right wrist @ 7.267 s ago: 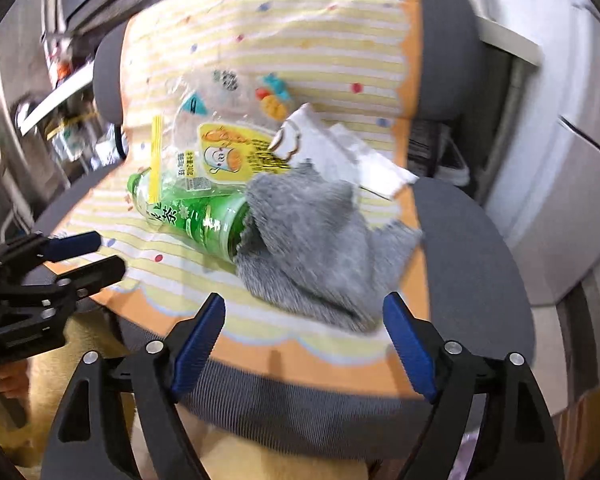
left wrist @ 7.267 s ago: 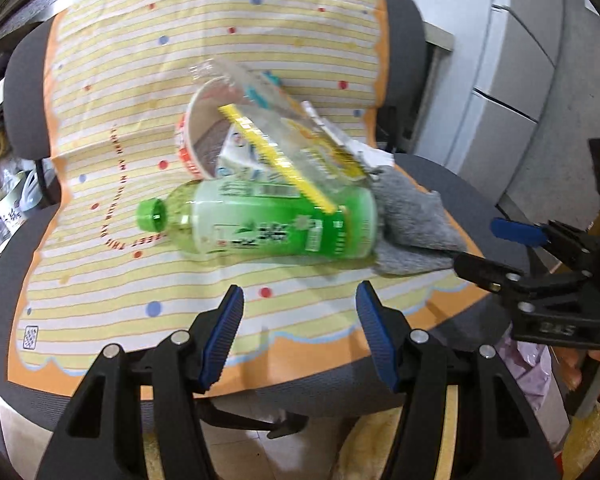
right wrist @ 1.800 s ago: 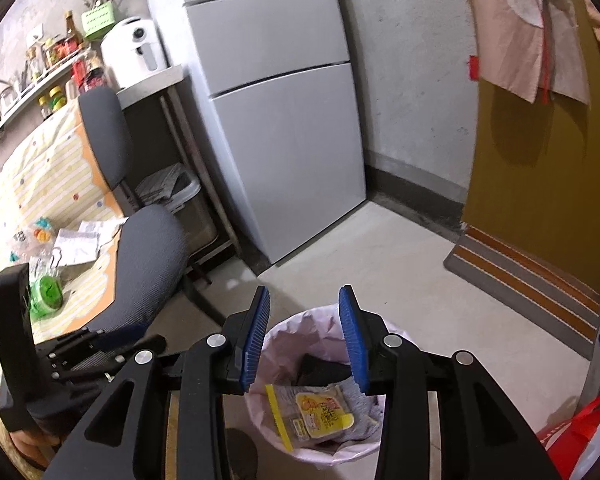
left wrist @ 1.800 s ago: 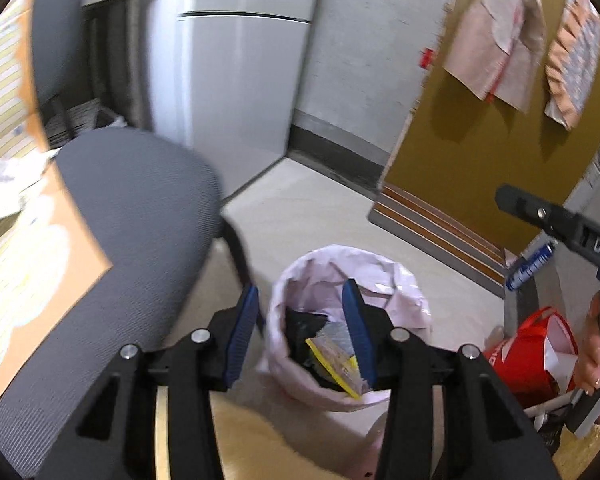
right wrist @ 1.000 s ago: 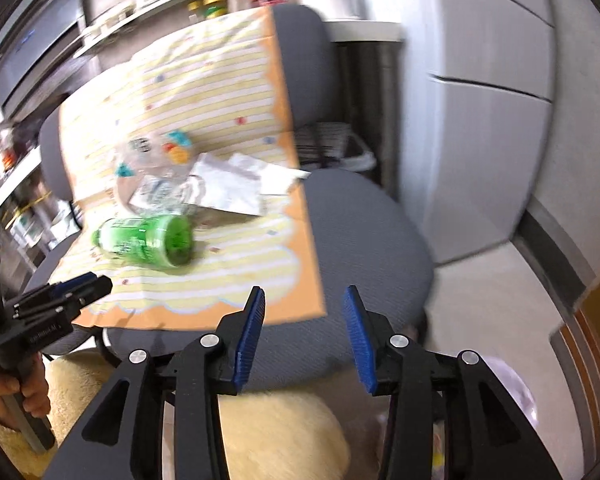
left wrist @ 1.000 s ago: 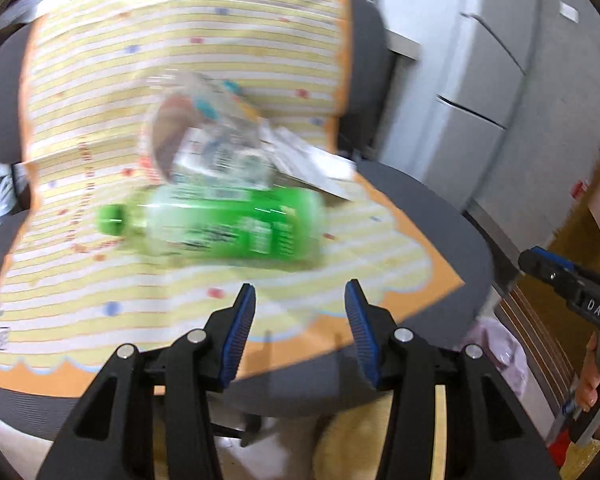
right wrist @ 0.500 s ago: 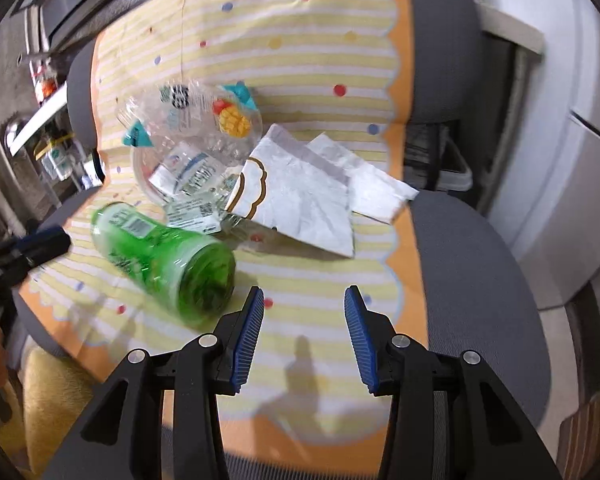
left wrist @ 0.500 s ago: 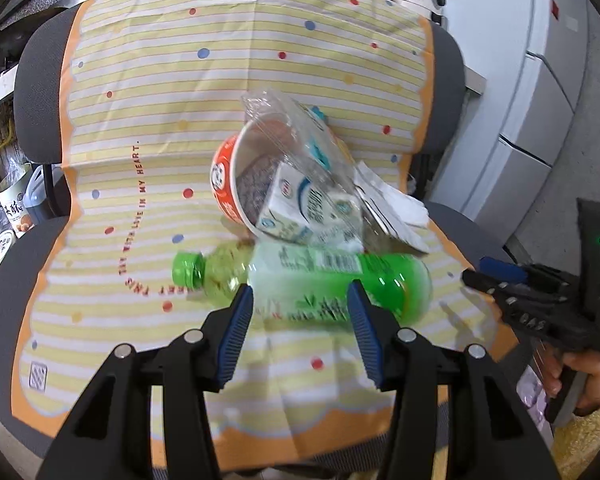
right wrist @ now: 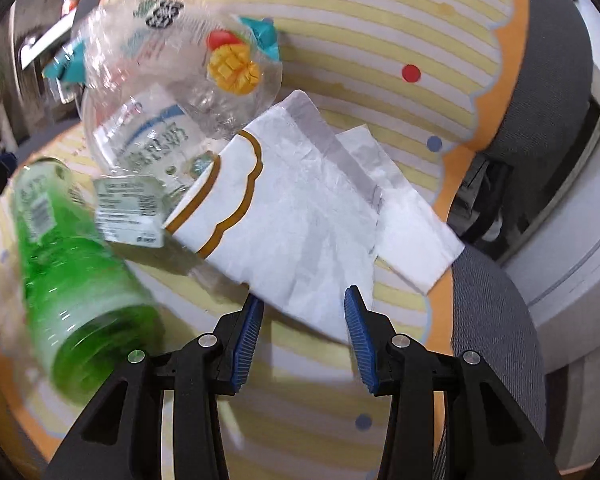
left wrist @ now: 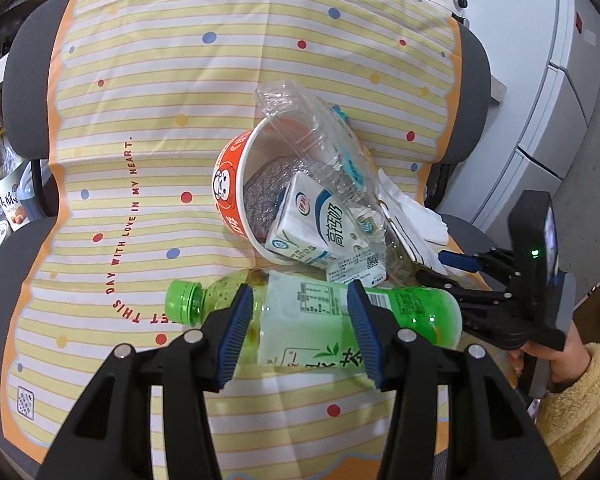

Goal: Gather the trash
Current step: 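Grasp the white paper wrapper with the right gripper and lift it, then grasp the clear plastic bottle with the left gripper while the right gripper holds the wrapper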

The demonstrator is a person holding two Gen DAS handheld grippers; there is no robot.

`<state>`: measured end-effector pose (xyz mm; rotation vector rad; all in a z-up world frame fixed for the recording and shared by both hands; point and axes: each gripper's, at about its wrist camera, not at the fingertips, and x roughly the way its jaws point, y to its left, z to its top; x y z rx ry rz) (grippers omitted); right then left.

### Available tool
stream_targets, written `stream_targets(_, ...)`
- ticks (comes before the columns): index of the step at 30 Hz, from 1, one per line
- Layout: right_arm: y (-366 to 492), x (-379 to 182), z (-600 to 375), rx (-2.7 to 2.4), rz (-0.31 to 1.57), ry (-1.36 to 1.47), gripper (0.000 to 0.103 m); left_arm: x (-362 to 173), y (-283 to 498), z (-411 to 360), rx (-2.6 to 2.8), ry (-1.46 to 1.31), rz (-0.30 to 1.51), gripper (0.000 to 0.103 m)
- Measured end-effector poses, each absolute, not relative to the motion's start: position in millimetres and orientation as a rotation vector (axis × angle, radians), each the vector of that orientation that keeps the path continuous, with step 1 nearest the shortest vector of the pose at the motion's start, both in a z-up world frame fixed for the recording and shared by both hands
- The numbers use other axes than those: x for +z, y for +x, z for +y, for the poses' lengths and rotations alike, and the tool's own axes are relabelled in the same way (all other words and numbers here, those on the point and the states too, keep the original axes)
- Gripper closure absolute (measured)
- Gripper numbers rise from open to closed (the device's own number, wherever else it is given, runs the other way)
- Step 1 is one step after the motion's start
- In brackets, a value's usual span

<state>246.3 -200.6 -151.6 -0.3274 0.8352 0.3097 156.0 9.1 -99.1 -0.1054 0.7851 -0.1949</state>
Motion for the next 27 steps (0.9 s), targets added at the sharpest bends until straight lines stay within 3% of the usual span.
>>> stream_targets(3,247,-148,-192,0.286,0.794,-0.372,0.060,-101,156,11,-0.192,-0.113,0.793,0.055)
stream_targets(4,244,-144,-191,0.284,0.766,-0.364,0.065,-101,155,12,-0.192,-0.116,0.796,0.055)
stream_targets(5,242,-140,-191,0.287,0.752,-0.349,0.083,-101,153,14,-0.188,-0.119,0.799,0.055)
stream_targets(8,223,-119,-197,0.319,0.691,-0.272,0.101,-98,146,17,-0.181,-0.124,0.795,0.055)
stream_targets(18,152,-45,-252,0.264,0.609,0.078,0.102,-72,136,10,-0.202,-0.124,0.747,0.055)
stream_targets(27,116,-48,-284,0.172,0.614,0.145,0.102,-72,149,-38,-0.291,-0.058,0.755,0.058)
